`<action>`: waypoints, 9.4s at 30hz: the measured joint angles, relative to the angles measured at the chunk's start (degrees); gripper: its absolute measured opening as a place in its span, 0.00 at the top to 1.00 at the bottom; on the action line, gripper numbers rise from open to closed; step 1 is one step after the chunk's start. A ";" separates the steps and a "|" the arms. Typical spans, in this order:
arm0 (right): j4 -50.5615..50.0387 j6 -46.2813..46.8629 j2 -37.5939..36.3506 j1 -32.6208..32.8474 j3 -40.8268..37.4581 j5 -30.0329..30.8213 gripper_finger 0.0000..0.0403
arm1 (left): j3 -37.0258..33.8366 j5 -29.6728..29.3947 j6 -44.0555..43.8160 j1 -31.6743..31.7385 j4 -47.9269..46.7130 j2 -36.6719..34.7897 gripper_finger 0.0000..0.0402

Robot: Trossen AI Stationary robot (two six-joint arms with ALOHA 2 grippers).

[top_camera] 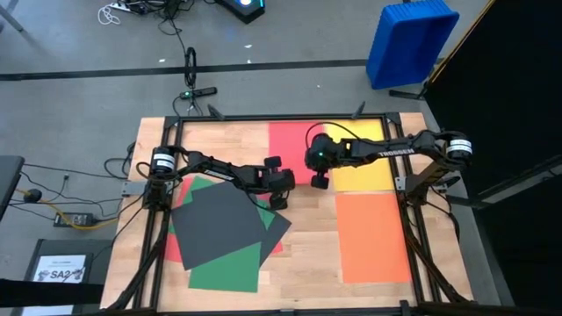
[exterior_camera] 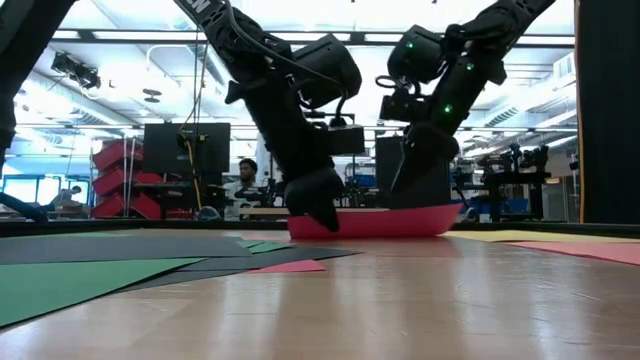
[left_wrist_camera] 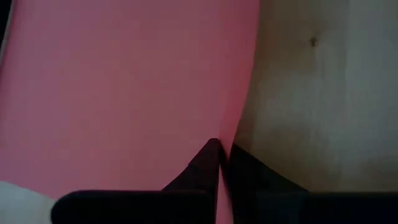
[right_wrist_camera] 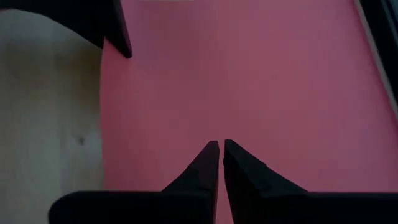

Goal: Organize paper
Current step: Move the pink colored paper to the top center of the table, then move the pink colored paper to the top left of the table

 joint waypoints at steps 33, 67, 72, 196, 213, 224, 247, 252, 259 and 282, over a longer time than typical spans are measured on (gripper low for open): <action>3.18 2.60 10.79 -2.32 0.02 -5.34 1.00 | 0.00 1.76 1.05 1.49 1.21 0.00 1.00; 2.39 5.66 12.02 -3.15 0.09 -7.12 1.00 | 15.27 5.41 0.85 0.92 -22.27 -0.02 0.83; 2.36 6.75 12.23 -3.15 0.09 -7.49 1.00 | 15.61 5.09 0.70 0.29 -23.08 -1.85 0.83; -1.74 15.47 3.17 -4.99 -5.70 -0.86 1.00 | 5.66 12.23 -6.43 14.01 -8.61 3.28 0.96; 0.67 14.35 6.27 -6.41 -5.56 -1.38 1.00 | 5.60 11.12 -6.51 13.82 -7.87 3.35 0.96; 0.00 14.41 6.04 -6.37 -5.60 -1.50 1.00 | 5.60 9.63 -6.34 14.25 -8.46 3.30 0.96; -0.46 13.12 4.85 -6.35 -5.81 2.99 1.00 | 5.51 9.30 -6.32 14.25 -8.43 2.19 0.96; -0.85 12.97 4.79 -6.35 -4.77 3.03 1.00 | 5.51 9.30 -6.32 14.25 -8.48 1.92 0.96; -1.31 12.73 4.72 -6.25 -3.45 3.29 1.00 | 5.51 9.32 -6.32 14.25 -8.65 1.49 0.96; 0.33 9.24 -17.51 2.88 -3.43 2.58 1.00 | -0.15 1.22 -7.13 4.41 -11.86 -25.23 0.96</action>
